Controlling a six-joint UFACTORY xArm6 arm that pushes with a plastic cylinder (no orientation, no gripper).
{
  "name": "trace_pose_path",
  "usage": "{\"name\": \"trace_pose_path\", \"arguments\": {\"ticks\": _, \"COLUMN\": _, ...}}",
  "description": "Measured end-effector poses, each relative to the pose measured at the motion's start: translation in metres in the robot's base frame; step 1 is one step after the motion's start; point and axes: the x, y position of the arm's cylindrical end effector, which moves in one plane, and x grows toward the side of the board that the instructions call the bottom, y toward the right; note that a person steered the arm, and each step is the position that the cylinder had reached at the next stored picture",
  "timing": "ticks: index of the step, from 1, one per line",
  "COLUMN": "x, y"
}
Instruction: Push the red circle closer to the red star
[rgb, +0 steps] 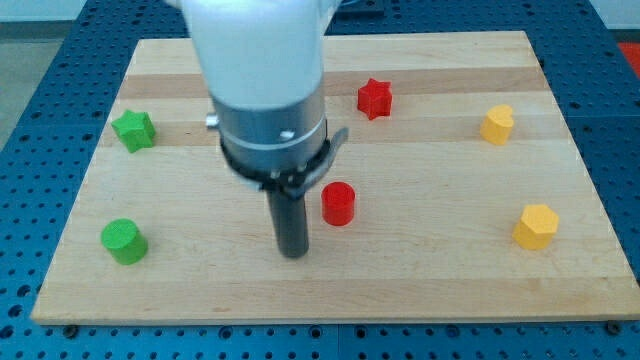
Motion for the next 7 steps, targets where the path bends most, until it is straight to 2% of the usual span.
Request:
{"name": "trace_pose_path", "arguments": {"ticks": 1, "x": -0.019, "y": 0.006}}
{"name": "trace_pose_path", "arguments": {"ticks": 2, "x": 0.012, "y": 0.004}}
{"name": "trace_pose_path", "arguments": {"ticks": 3, "x": 0.068, "y": 0.004}}
{"name": "trace_pose_path", "arguments": {"ticks": 4, "x": 0.036, "y": 0.030}}
{"name": "trace_pose_path", "arguments": {"ticks": 5, "x": 0.005, "y": 0.027}}
{"name": "trace_pose_path", "arguments": {"ticks": 7, "x": -0.021, "y": 0.019}}
